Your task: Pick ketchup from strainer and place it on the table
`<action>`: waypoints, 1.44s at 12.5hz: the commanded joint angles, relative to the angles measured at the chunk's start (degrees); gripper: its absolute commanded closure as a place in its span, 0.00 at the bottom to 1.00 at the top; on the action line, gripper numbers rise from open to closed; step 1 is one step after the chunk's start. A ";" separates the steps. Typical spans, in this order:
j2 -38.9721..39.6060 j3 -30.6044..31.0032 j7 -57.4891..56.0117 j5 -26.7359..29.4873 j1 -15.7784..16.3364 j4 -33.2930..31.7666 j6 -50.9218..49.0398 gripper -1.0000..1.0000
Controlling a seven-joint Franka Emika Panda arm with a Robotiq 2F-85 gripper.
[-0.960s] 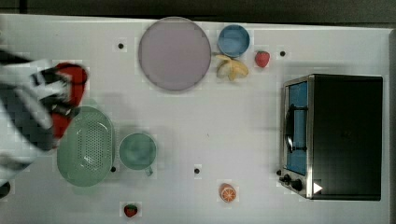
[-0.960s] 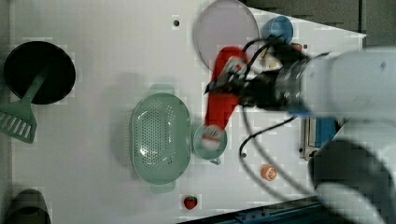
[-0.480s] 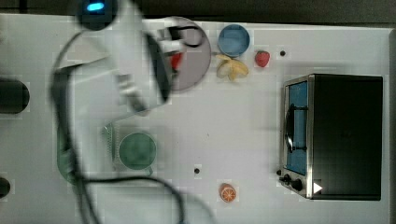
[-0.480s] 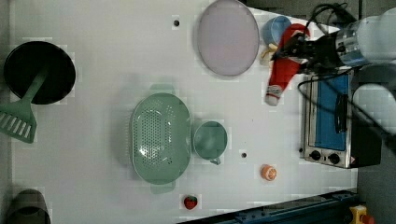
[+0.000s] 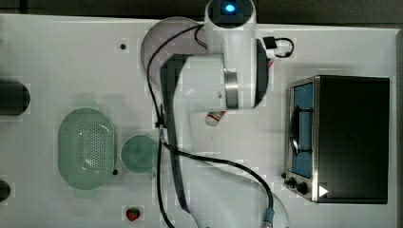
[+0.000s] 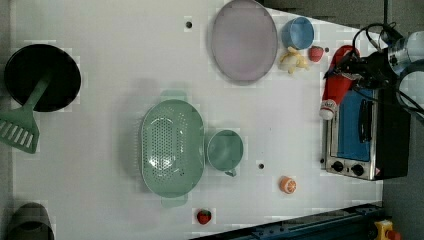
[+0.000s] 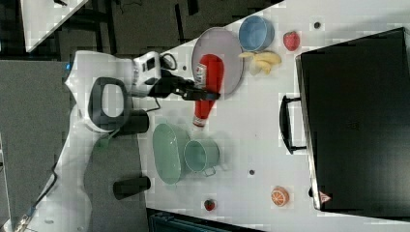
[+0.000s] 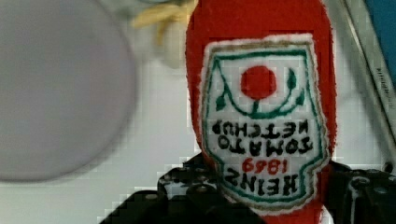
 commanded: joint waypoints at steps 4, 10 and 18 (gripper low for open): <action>-4.54 2.53 -4.30 1.05 0.39 -13.37 13.47 0.40; -4.46 2.41 -4.07 1.43 -2.36 -30.13 32.67 0.40; -3.47 2.83 -3.94 1.45 -2.58 -30.47 34.39 0.00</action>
